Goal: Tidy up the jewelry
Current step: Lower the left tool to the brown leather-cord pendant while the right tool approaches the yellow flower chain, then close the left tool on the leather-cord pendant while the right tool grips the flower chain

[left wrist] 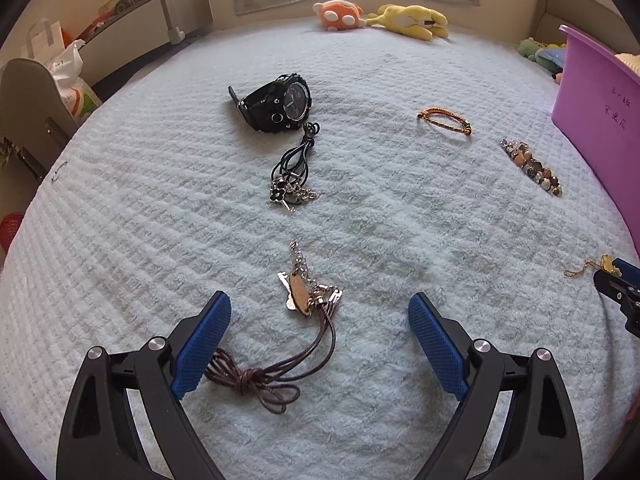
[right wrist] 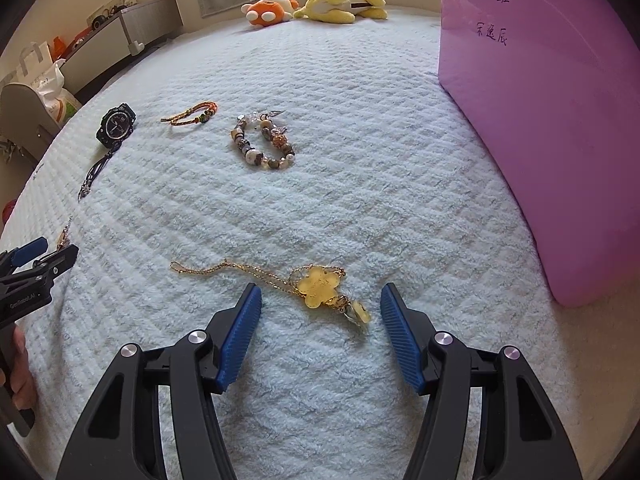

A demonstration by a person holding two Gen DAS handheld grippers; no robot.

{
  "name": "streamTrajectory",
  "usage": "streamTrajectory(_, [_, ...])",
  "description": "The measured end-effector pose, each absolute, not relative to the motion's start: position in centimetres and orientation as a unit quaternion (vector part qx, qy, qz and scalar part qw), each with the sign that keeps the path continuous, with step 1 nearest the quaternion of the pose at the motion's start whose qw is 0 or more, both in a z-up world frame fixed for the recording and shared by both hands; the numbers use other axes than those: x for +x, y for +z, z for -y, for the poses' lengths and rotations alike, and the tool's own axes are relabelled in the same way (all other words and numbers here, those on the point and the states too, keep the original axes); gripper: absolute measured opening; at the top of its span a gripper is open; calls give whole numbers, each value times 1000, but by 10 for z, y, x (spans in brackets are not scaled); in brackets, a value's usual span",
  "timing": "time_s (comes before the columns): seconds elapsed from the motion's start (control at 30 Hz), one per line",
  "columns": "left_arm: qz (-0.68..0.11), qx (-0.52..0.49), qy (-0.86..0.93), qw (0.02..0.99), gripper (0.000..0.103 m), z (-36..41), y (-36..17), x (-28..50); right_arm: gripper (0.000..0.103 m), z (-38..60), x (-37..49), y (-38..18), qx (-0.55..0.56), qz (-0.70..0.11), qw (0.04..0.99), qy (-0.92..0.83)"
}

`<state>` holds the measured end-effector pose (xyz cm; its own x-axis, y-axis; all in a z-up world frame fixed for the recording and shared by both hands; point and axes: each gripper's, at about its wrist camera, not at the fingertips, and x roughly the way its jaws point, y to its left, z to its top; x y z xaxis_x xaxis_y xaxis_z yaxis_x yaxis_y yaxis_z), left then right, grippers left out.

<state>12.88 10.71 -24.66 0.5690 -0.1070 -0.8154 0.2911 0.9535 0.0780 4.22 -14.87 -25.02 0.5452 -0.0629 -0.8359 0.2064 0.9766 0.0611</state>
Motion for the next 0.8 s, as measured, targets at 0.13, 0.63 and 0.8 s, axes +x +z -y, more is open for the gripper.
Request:
streamTrajectory(0.13, [-449,106,-117,879,89,-100,-249,137,59,145,44,-252,62,-468,878,-80])
streamTrajectory(0.63, [-435,134,-157,876,39,-81,-249,126,39,129,47,-252,32,-471,878,-76])
streamTrajectory(0.8, [-446,126,-163,871,13,-77,-246,124,11,121,48,-248,35,-478,875,-62])
